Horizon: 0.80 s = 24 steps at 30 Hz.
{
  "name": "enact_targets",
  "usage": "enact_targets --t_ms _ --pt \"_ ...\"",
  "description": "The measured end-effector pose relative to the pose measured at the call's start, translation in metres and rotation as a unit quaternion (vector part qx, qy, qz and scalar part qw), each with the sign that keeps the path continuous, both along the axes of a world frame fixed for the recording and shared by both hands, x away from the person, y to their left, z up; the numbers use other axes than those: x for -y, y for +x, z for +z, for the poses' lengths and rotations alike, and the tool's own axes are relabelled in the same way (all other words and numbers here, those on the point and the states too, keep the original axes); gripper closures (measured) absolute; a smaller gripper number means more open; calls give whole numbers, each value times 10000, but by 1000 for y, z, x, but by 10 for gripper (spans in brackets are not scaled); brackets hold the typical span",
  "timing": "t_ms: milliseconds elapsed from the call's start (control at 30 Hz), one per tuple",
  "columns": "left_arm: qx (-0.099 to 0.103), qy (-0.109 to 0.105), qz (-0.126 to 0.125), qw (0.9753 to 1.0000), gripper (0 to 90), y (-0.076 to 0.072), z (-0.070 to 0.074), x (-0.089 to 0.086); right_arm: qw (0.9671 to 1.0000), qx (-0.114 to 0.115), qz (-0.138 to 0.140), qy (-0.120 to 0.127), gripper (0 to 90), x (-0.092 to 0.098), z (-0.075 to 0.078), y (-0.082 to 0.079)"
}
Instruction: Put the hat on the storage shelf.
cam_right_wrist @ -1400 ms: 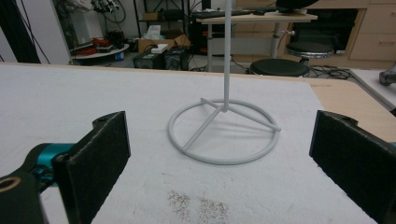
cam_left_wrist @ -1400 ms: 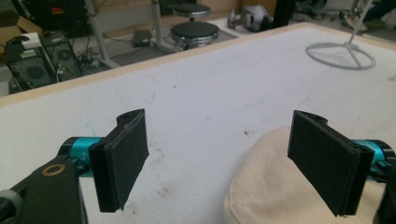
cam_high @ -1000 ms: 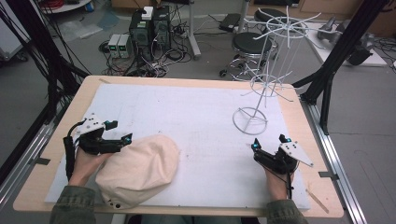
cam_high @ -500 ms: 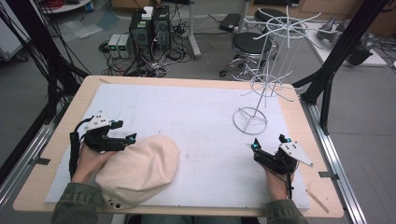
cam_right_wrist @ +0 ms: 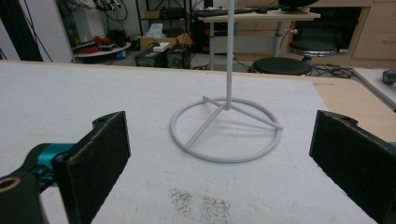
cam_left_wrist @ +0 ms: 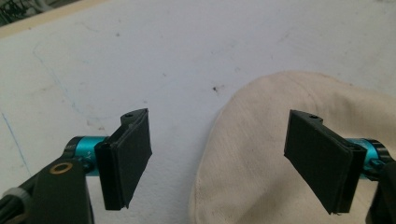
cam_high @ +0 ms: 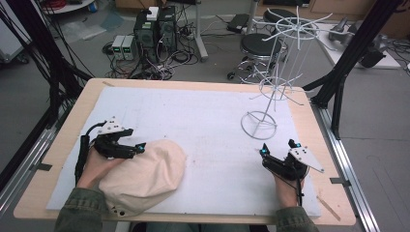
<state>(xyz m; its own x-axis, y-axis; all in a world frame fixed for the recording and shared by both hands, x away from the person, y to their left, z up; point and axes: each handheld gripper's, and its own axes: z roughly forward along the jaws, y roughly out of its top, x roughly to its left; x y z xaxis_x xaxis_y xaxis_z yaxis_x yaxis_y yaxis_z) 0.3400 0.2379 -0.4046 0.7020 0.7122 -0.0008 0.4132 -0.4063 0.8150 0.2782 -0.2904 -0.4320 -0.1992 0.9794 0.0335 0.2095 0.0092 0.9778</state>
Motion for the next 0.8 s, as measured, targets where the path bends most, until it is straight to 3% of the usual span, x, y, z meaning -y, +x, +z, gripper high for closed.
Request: enact_targets --t_ms 167,600,800 --pt "-282 227 -115 9993 233 3 -6 4 10000 -19 -4 12 41 0 0 0" --pt "-423 279 -341 9981 234 4 -12 7 10000 -32 -6 39 41 1 0 -1" --pt "-448 439 -386 9973 230 4 -15 8 10000 -46 0 36 41 1 -1 0"
